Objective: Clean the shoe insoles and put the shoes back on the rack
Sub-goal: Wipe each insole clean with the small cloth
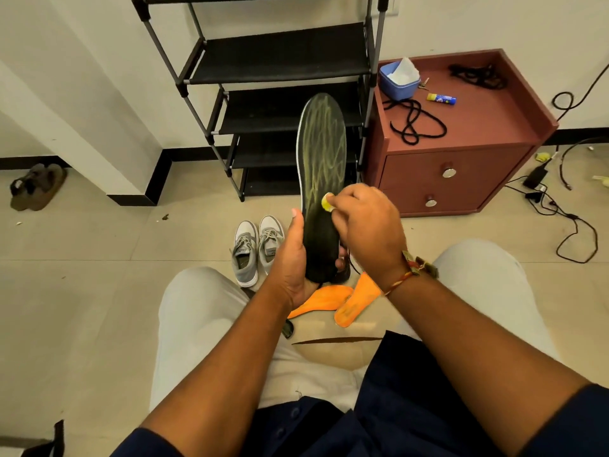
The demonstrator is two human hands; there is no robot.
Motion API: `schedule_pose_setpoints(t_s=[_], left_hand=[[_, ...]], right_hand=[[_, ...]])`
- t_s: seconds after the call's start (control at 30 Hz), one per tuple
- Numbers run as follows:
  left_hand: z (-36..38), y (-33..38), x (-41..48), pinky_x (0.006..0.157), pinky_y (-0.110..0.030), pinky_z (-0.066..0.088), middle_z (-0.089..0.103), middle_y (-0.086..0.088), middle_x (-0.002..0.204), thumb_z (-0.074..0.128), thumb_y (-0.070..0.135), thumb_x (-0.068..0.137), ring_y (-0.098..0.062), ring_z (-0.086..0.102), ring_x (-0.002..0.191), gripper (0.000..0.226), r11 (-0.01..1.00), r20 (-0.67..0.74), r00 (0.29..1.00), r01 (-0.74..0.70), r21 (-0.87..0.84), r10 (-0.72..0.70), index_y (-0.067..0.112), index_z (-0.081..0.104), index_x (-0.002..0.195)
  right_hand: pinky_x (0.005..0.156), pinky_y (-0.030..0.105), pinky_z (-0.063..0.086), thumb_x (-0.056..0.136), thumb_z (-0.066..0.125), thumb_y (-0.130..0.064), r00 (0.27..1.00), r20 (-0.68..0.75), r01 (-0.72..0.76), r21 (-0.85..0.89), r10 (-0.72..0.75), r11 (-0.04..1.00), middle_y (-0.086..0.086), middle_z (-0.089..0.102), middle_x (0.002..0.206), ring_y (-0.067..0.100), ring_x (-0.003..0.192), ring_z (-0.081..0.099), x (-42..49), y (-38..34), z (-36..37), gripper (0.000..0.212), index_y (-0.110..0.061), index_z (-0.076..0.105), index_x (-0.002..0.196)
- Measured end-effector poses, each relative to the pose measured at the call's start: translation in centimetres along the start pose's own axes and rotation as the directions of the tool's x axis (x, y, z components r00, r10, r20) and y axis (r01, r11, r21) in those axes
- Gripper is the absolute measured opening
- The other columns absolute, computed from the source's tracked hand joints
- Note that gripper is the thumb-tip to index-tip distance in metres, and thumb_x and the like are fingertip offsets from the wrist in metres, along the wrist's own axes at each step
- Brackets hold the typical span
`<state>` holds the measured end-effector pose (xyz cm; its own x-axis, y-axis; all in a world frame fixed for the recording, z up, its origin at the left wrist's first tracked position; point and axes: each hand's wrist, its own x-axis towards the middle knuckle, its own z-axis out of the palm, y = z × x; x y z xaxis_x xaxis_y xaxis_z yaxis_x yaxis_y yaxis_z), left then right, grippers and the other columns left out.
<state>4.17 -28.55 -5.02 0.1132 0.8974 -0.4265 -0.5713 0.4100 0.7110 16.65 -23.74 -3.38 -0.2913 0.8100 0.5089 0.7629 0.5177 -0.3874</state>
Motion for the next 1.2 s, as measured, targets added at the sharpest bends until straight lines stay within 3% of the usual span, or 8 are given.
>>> schedule_pose_setpoints(t_s=[0.2,0.3,0.4,0.53,0.7,0.9,1.03,1.2], left_hand=[[0.3,-0.5,0.0,0.059,-0.034,0.047,0.067,-0.017,0.098,0.020,0.067,0.101,-0.023,0.060,0.073,0.079,0.998,0.038,0.999,0.014,0.055,-0.016,0.006,0.066,0.122],[-0.2,-0.2,0.5,0.063,-0.034,0.051,0.067,-0.016,0.101,0.019,0.071,0.099,-0.022,0.061,0.077,0.085,1.000,0.009,1.000,0.000,0.003,0.000,0.007,0.073,0.113],[-1.2,0.5,0.9,0.070,-0.035,0.056,0.068,-0.017,0.103,0.017,0.072,0.099,-0.022,0.063,0.081,0.089,0.998,-0.048,0.999,-0.027,-0.063,0.024,0.007,0.077,0.106],[-1.6,0.6,1.2,0.091,-0.040,0.058,0.070,-0.015,0.114,0.022,0.071,0.098,-0.024,0.068,0.100,0.081,0.992,-0.117,0.992,-0.069,-0.106,0.057,0.009,0.067,0.122],[-1.7,0.4,1.3,0.115,-0.046,0.040,0.062,-0.015,0.138,0.027,0.067,0.099,-0.028,0.058,0.131,0.074,0.987,-0.081,0.994,-0.079,-0.139,0.068,0.012,0.058,0.138],[-3.1,1.9,2.0,0.098,-0.032,0.052,0.073,-0.009,0.122,0.022,0.067,0.101,-0.014,0.071,0.110,0.076,0.990,-0.228,0.968,-0.122,-0.073,0.103,0.008,0.064,0.124],[-3.5,2.4,1.7,0.102,-0.036,0.050,0.072,-0.012,0.124,0.025,0.069,0.100,-0.019,0.069,0.114,0.080,0.985,-0.255,0.959,-0.152,-0.085,0.126,0.005,0.061,0.131],[-2.7,1.7,1.1,0.102,-0.036,0.051,0.068,-0.011,0.130,0.019,0.068,0.100,-0.022,0.063,0.125,0.078,0.995,-0.168,0.984,-0.074,-0.061,0.063,0.011,0.060,0.134]], right_hand=[[0.067,0.031,0.049,0.085,0.062,-0.014,0.985,0.012,-0.171,0.124,0.171,0.977,0.003,0.068,0.084,0.023,0.081,0.064,0.7,3.3,-0.2,0.011,-0.012,0.073,0.083],[0.076,0.023,0.050,0.089,0.065,-0.013,0.960,-0.070,-0.244,0.265,0.271,0.933,0.001,0.071,0.094,0.011,0.086,0.064,0.5,2.8,-0.2,0.015,-0.013,0.077,0.098],[0.079,0.027,0.055,0.092,0.065,-0.015,0.949,-0.093,-0.261,0.309,0.302,0.914,0.000,0.070,0.099,0.010,0.087,0.064,0.7,3.1,-0.6,0.017,-0.013,0.075,0.106],[0.082,0.023,0.052,0.090,0.065,-0.006,0.994,-0.058,-0.066,0.337,0.090,0.939,0.003,0.068,0.102,0.013,0.093,0.063,0.2,1.4,-0.2,0.017,-0.009,0.075,0.104],[0.088,0.038,0.052,0.086,0.066,-0.005,0.987,0.109,0.082,0.259,-0.114,0.962,0.006,0.074,0.104,0.026,0.098,0.067,-0.4,0.1,1.7,0.020,-0.009,0.076,0.102],[0.082,0.032,0.052,0.090,0.060,-0.020,0.942,0.238,0.145,0.347,-0.237,0.926,0.001,0.075,0.096,0.019,0.090,0.065,-2.1,-1.5,2.6,0.022,-0.013,0.078,0.099],[0.082,0.028,0.051,0.086,0.066,-0.015,0.918,0.250,0.197,0.386,-0.308,0.901,0.000,0.075,0.098,0.015,0.091,0.064,-2.6,-1.4,2.1,0.018,-0.013,0.078,0.099],[0.076,0.035,0.050,0.092,0.054,-0.018,0.922,0.192,0.286,0.252,-0.338,0.924,0.006,0.071,0.093,0.026,0.086,0.060,-2.1,-1.1,2.2,0.025,-0.009,0.077,0.093]])
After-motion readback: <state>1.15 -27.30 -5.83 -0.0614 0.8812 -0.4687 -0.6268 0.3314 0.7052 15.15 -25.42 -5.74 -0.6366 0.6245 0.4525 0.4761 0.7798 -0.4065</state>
